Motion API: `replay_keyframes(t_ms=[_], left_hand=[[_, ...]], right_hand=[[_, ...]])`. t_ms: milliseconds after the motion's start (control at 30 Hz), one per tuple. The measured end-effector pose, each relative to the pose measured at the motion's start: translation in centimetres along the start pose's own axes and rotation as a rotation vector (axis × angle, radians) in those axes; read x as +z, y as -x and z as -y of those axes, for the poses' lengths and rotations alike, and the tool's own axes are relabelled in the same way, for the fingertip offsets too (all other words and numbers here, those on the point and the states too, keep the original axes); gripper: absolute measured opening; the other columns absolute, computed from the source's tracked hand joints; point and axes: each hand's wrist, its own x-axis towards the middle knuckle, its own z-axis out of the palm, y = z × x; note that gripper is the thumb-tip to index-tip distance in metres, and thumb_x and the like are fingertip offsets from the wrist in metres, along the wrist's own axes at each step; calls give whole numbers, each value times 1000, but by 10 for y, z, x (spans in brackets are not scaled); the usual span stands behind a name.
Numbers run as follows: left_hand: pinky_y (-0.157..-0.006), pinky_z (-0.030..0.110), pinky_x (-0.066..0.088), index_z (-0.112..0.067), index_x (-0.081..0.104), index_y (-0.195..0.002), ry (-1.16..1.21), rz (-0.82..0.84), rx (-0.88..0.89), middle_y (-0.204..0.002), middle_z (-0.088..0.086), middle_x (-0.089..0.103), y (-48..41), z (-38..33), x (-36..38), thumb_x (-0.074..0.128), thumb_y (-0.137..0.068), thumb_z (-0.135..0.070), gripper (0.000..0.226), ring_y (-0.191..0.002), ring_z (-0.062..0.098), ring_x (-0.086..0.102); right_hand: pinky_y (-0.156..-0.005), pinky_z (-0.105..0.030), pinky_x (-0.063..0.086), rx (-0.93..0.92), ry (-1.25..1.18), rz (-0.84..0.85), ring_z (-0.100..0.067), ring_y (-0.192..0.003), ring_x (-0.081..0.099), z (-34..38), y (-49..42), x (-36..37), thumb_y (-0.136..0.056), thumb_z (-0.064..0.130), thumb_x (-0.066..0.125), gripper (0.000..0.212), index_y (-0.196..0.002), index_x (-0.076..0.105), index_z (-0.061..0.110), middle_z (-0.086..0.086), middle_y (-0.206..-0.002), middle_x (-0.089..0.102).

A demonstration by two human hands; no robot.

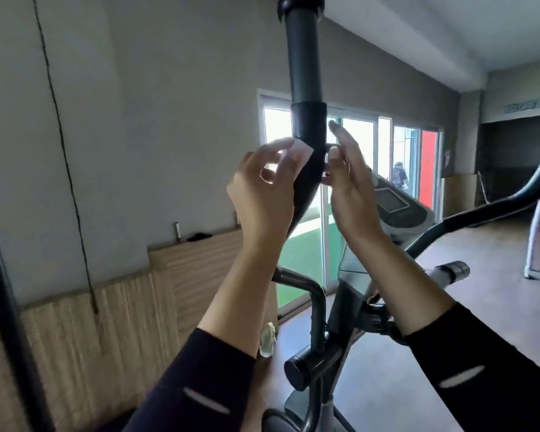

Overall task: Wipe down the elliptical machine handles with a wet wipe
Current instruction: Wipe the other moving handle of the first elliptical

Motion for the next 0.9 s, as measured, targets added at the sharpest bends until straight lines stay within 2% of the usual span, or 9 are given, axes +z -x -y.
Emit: replay_keyframes(t_ms=[200,267,300,367,467,633,700,800,900], left_hand=[[-66,7,43,-27,76,-96,113,-140,-22,-76,-24,62,5,1,20,75,-81,-25,15,-71,-1,62],[-67,5,42,-23,77,-94,128,-180,4,-79,-21,63,1,-4,26,76,-80,-24,14,-73,-4,62],[-66,4,41,-22,77,-93,135,-192,6,-81,-18,64,-3,-8,28,77,-80,-24,13,-71,-6,60],[-65,4,40,-20,77,-92,158,-201,-7,-85,-13,66,-15,-17,32,77,-80,-26,13,-68,-7,59],[-65,3,41,-21,77,-95,145,-192,-31,-87,-12,68,-19,-23,33,76,-81,-27,16,-71,-4,62],[-65,5,44,-23,77,-92,97,-211,-67,-84,-12,71,6,-20,29,78,-79,-25,13,-72,-3,65],[-66,7,47,-24,77,-87,102,-229,-85,-82,-10,72,-7,-26,33,79,-78,-26,10,-70,-3,66],[-69,11,49,-25,76,-84,68,-255,-68,-80,-9,73,-25,-36,40,78,-78,-30,8,-70,-2,66],[-67,9,47,-26,76,-87,52,-272,-61,-80,-6,73,-9,-29,41,77,-79,-27,8,-68,-2,65]], right_hand=[[-91,-32,53,-55,-88,34,-5,-100,65,-3,-15,-3,-103,19,43,36,-134,43,37,13,-115,65],[-86,-22,51,-39,-132,59,1,-96,65,-7,-18,-3,-102,16,44,37,-131,43,39,24,-109,64],[-84,-20,51,-33,-157,68,2,-93,65,-9,-19,-4,-102,14,44,38,-130,44,40,22,-108,65],[-83,-22,52,-31,-199,66,-1,-90,65,-11,-21,-4,-101,12,44,40,-127,47,41,10,-107,68],[-85,-21,51,-18,-273,64,-2,-95,66,-14,-23,-4,-99,7,45,42,-124,50,40,8,-106,68],[-108,-42,42,-22,-352,125,-18,-124,55,-21,-23,-6,-95,15,47,47,-139,47,30,-3,-133,60],[-107,-41,43,-13,-368,145,-19,-121,58,-23,-25,-6,-92,16,47,50,-142,47,25,-4,-130,62],[-96,-30,49,0,-401,157,-13,-99,66,-24,-25,-6,-90,13,47,52,-142,46,18,-2,-115,68],[-104,-40,45,16,-451,192,-21,-109,63,-27,-26,-8,-91,7,47,53,-142,46,20,-5,-125,64]])
